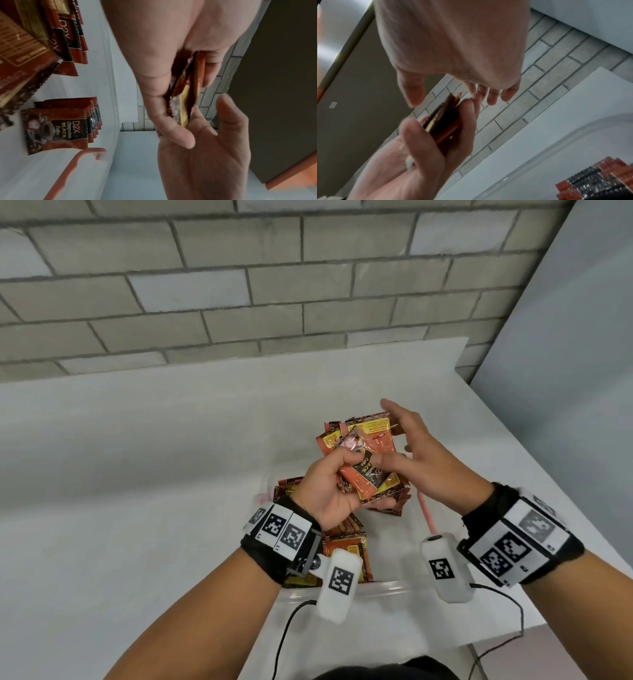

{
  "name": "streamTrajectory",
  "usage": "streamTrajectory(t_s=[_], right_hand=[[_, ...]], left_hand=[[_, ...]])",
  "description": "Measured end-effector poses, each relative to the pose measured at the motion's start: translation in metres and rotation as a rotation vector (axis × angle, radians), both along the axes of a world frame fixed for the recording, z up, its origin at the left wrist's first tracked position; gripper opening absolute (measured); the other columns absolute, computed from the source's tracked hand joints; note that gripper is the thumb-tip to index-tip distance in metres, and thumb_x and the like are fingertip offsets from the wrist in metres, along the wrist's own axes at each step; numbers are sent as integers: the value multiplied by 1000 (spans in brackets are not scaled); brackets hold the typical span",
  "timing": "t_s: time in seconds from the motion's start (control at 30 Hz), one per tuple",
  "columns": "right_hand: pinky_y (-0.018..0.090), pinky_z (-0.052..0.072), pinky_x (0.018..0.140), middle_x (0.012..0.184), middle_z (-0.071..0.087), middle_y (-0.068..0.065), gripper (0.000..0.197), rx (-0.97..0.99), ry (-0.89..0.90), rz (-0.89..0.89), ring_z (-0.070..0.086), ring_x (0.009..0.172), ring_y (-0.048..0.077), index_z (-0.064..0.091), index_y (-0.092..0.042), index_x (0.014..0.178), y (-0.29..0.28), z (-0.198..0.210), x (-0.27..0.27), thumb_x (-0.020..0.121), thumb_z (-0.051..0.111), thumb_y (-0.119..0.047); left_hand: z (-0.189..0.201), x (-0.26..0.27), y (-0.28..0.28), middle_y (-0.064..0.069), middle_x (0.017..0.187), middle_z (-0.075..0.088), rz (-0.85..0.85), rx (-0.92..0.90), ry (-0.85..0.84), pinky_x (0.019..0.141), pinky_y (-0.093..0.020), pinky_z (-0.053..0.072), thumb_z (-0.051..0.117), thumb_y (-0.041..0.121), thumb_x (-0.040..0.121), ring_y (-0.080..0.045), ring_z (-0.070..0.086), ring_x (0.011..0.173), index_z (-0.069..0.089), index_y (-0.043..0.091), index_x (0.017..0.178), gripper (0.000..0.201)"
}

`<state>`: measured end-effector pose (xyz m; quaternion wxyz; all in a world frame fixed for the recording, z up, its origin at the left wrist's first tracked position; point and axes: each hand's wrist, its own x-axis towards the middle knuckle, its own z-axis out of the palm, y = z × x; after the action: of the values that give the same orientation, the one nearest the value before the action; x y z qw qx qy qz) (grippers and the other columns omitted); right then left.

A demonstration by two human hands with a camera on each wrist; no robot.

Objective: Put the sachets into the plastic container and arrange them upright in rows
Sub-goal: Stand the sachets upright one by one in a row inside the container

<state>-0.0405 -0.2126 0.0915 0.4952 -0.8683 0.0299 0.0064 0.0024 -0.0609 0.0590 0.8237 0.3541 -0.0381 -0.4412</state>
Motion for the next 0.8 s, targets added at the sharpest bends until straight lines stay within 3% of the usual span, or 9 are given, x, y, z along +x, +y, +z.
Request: streamTrajectory(t_s=[0.07, 0.17, 0.27, 0.37, 0.47, 0.53, 0.6, 0.67, 0.8], right_hand=[[8, 34, 80, 129, 31, -7, 103, -72, -29, 0, 34, 120, 8, 13, -35, 148, -3, 1, -4, 65, 70, -59], [4, 39, 81, 130, 36, -8, 100, -80, -36, -10, 43, 111, 4, 16, -32, 149, -7, -1, -4, 65, 65, -53], [25, 43, 102, 130, 52, -12, 89, 65, -25, 19, 50, 115, -4, 20, -23, 150, -13, -4, -3, 74, 62, -46], [35, 47, 101, 125, 61, -8, 63, 207, -1, 67, 58, 114, 7, 37, -19, 140, -17, -5, -6, 83, 60, -32], [24, 49, 95, 124, 63, -5, 45, 271, 18, 73, 61, 112, 9, 42, -18, 138, -16, -3, -9, 94, 50, -20], [12, 45, 89, 123, 63, -9, 41, 281, 7, 27, 60, 109, 0, 43, -20, 138, -17, -2, -10, 98, 45, -17], [8, 45, 77, 110, 66, -12, 31, 294, -28, -86, 61, 91, -9, 50, -21, 129, -19, -4, -9, 99, 44, -18], [16, 45, 68, 95, 67, -9, 21, 302, -49, -189, 61, 75, -4, 56, -20, 116, -21, -7, -9, 99, 46, -17], [29, 56, 72, 99, 71, 4, 16, 346, 10, -192, 68, 84, 16, 60, -13, 109, -12, -14, -10, 96, 51, -13]], left_hand=[[-2, 3, -1, -16, 97, 70, -7, -1, -4, 61, -43, 58, 49, 12, 82, -27, 70, 85, 60, 5, 106, 27], [-4, 5, -3, -15, 95, 70, -6, -15, -34, 65, -46, 58, 52, 10, 80, -24, 70, 82, 64, 3, 99, 24], [-6, 6, -5, -8, 90, 72, 3, -24, -64, 66, -43, 59, 54, 9, 80, -20, 69, 76, 67, 6, 97, 22], [-7, 6, -7, -5, 86, 72, 4, 1, -90, 65, -41, 59, 54, 7, 76, -18, 69, 74, 62, 7, 102, 28], [-10, 7, -8, -6, 83, 72, 27, 2, -124, 66, -40, 59, 56, 7, 77, -19, 69, 76, 61, 7, 102, 26], [-11, 7, -7, -10, 83, 71, 47, -3, -121, 65, -41, 59, 59, 2, 77, -23, 69, 77, 64, 5, 96, 20], [-11, 8, -6, -14, 89, 69, 80, -10, -109, 67, -44, 59, 62, -1, 78, -27, 68, 82, 66, 4, 94, 17], [-11, 10, -6, -13, 96, 68, 135, 18, -131, 73, -46, 59, 62, 1, 74, -28, 67, 89, 63, 5, 100, 27], [-14, 10, -8, -10, 102, 70, 216, 109, -232, 77, -44, 58, 64, 1, 75, -26, 67, 94, 61, 8, 113, 39]])
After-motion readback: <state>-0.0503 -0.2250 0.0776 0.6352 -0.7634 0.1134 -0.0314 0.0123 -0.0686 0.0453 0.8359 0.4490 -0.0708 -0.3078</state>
